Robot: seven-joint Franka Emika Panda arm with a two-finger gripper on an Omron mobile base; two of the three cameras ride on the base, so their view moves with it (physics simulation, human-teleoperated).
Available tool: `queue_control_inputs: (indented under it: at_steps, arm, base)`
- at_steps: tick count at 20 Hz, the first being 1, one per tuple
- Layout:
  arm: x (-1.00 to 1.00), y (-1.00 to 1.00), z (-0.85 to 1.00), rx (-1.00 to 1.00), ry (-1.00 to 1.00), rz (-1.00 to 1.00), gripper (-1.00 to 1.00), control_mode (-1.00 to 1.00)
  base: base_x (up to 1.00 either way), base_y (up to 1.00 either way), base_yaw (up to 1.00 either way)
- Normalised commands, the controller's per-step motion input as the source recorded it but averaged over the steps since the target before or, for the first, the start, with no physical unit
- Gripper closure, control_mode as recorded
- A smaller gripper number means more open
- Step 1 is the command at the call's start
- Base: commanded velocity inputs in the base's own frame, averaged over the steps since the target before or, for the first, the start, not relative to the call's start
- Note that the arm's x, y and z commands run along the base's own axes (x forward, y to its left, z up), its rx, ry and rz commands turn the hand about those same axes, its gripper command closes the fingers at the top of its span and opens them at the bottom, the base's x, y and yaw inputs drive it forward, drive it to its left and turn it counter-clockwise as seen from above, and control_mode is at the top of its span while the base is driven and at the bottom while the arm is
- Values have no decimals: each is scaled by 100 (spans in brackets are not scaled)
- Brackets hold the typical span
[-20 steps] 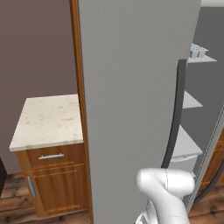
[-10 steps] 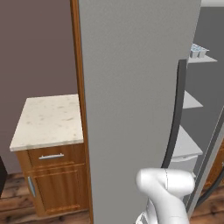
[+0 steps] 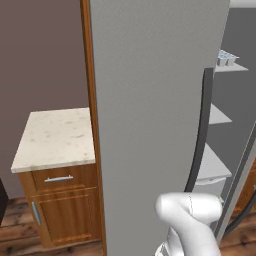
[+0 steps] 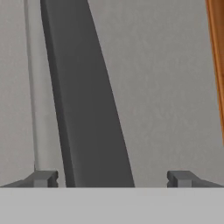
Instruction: Open the freezer door, pick up the ice cube tray from the freezer, and place it on the dining counter.
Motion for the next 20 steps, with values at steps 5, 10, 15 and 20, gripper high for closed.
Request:
queue_control_inputs:
  at_steps: [5,10,15,20]
  arm:
    - [-35,-28,10,0,-1,2,-100,-100]
    - [-100,34,33,-4,-2,-3,-100,-100]
    - [-73,79,34,-9,-1,0,-100,-100]
    - [-77,92,50,-9,2,-19,-100,-100]
  base:
    - [0,0,0]
    - [0,0,0]
    - [0,0,0]
    - [0,0,0]
